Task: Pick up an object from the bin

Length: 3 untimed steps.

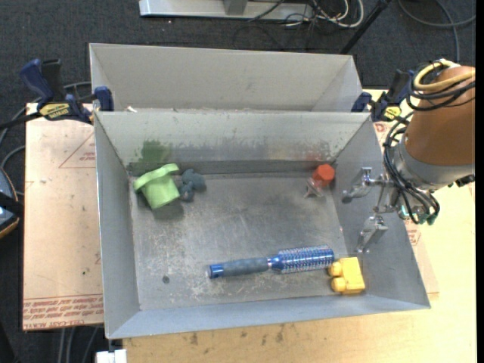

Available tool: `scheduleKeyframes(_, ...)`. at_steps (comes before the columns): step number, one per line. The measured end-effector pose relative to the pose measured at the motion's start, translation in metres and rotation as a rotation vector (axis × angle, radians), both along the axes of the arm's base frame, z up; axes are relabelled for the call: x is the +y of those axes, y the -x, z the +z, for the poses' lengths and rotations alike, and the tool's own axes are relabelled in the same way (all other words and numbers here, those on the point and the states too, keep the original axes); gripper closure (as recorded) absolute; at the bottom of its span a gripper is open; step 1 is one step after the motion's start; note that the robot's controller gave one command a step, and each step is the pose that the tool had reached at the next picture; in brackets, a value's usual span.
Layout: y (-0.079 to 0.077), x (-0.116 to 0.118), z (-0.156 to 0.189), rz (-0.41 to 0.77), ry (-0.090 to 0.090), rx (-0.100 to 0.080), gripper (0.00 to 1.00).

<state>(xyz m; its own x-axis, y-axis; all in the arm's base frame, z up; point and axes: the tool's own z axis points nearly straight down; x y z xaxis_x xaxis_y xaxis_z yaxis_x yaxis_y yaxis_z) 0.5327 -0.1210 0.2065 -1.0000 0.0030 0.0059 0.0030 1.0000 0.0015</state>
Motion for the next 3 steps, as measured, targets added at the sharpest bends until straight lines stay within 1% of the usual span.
scheduleKeyframes(1,0.017,0.075,-0.133,0.214,0.002,-0.013,0.0)
scheduleKeyframes(2,0.027,0.085,-0.106,0.358,0.0,-0.009,0.0)
scheduleKeyframes(3,0.026,0.086,-0.107,0.601,-0.001,-0.009,0.0)
